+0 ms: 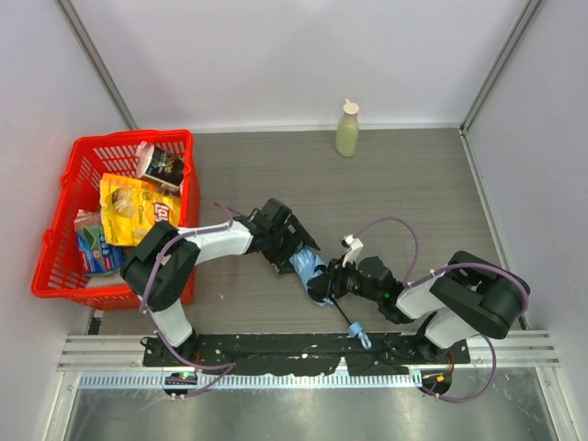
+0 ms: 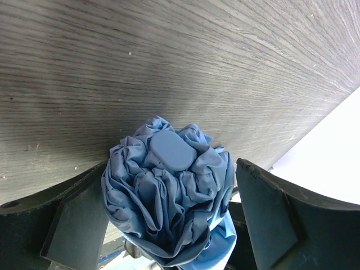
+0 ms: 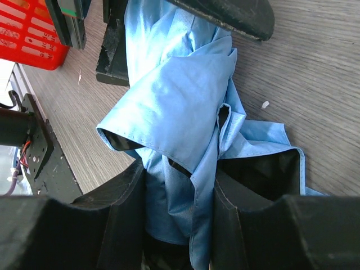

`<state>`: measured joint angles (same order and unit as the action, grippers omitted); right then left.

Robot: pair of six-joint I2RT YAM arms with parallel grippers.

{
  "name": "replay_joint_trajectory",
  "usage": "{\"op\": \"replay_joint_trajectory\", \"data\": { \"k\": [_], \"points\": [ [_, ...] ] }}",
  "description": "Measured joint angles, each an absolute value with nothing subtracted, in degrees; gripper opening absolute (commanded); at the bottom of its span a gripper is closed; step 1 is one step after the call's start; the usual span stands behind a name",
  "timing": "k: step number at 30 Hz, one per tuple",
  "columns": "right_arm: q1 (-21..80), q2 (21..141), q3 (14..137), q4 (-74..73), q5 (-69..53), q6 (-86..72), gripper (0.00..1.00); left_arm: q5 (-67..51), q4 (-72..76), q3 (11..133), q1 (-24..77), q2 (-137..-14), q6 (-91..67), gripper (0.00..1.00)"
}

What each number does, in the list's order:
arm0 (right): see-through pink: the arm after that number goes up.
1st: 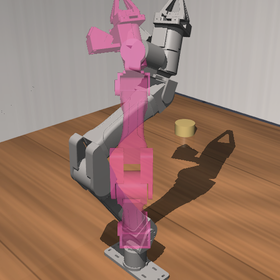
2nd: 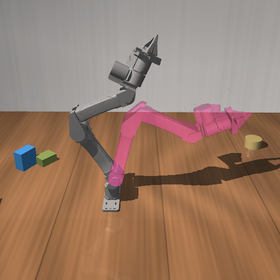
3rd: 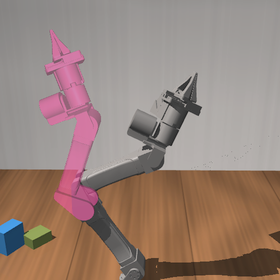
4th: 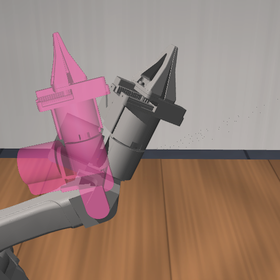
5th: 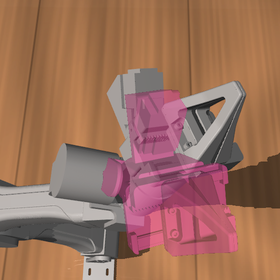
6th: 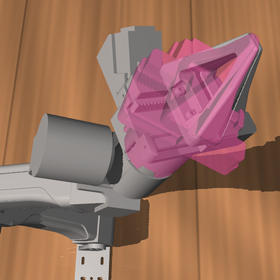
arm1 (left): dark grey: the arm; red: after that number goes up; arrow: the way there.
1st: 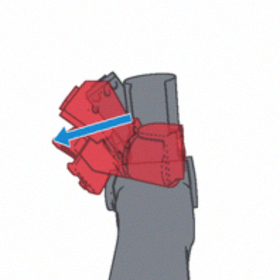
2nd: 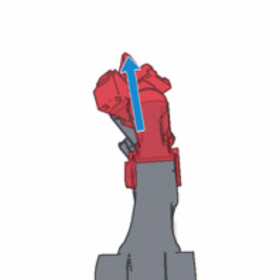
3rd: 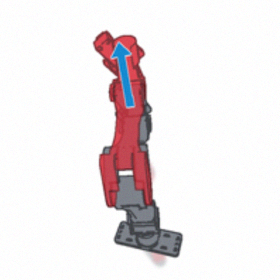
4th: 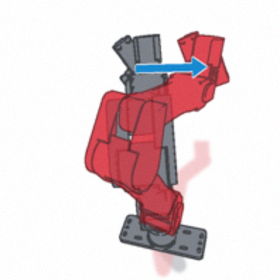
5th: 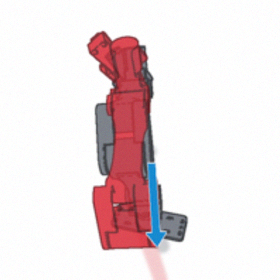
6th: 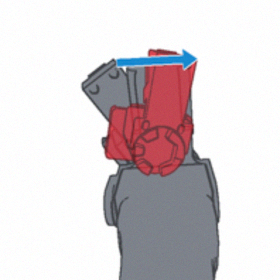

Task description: Put away the umbrella

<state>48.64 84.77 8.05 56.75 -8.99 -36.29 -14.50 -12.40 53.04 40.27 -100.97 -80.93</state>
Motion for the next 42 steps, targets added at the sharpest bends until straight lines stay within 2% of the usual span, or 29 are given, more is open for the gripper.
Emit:
{"op": "replay_joint_trajectory", "data": {
  "k": [6, 9, 11, 14, 19, 21, 22, 24, 25, 27, 30, 32, 36, 39, 41, 42],
  "points": [
    [48.6, 85.1, 8.0, 57.4, -8.7, -38.0, 0.01, -12.2, -13.0, 53.5, 41.5, -100.6, -81.0, 0.96],
    [48.7, 83.4, 8.0, 56.3, -8.0, -38.5, 0.01, -11.8, -12.9, 53.4, 41.6, -100.6, -81.1, 0.96],
    [48.7, 81.0, 8.0, 54.8, -7.3, -39.0, 0.01, -11.8, -12.6, 53.2, 41.6, -100.5, -81.1, 0.89],
    [48.7, 77.7, 8.0, 52.9, -6.9, -39.4, 0.01, -11.6, -11.5, 52.2, 41.7, -99.9, -81.0, 0.72],
    [48.8, 76.9, 8.1, 49.6, -7.8, -39.6, 0.01, -10.9, -10.9, 52.7, 42.5, -99.7, -80.5, 0.56],
    [48.8, 77.3, 8.1, 49.6, -7.9, -39.7, 0.01, -10.6, -10.8, 52.6, 42.7, -99.7, -80.5, 0.61],
    [48.9, 77.6, 8.3, 49.6, -8.0, -39.7, 0.01, -10.6, -10.7, 52.4, 42.7, -99.7, -80.5, 0.7],
    [48.9, 78.1, 8.6, 49.5, -7.9, -39.7, 0.01, -10.9, -9.9, 52.1, 42.6, -99.5, -81.0, 0.82],
    [48.9, 78.3, 9.2, 49.1, -7.3, -39.6, 0.01, -11.1, -9.1, 52.0, 42.6, -99.3, -81.2, 0.85],
    [48.7, 78.7, 10.6, 47.7, -6.0, -39.6, 0.01, -11.2, -8.6, 52.2, 42.7, -99.1, -81.7, 0.85],
    [48.7, 78.8, 12.2, 46.4, -5.0, -39.3, 0.01, -11.1, -8.6, 52.4, 42.7, -99.1, -82.1, 0.71],
    [48.7, 78.8, 12.8, 45.5, -4.8, -39.2, 0.01, -10.9, -9.1, 52.4, 42.7, -99.2, -82.2, 0.55],
    [49.8, 78.3, 12.9, 43.5, -4.3, -39.0, 0.01, -10.6, -10.1, 52.4, 42.9, -99.7, -81.5, 0.32],
    [51.1, 76.6, 12.9, 41.2, -2.9, -37.9, 0.01, -10.4, -10.2, 52.5, 43.2, -99.7, -80.5, 0.03],
    [52.3, 75.1, 12.9, 39.2, -1.3, -37.4, 0.14, -10.0, -10.3, 52.5, 43.2, -99.7, -80.3, 0.0],
    [52.6, 74.5, 12.9, 38.3, -0.8, -37.4, 0.32, -9.9, -10.3, 52.5, 43.5, -99.6, -80.2, 0.0]
  ]
}}
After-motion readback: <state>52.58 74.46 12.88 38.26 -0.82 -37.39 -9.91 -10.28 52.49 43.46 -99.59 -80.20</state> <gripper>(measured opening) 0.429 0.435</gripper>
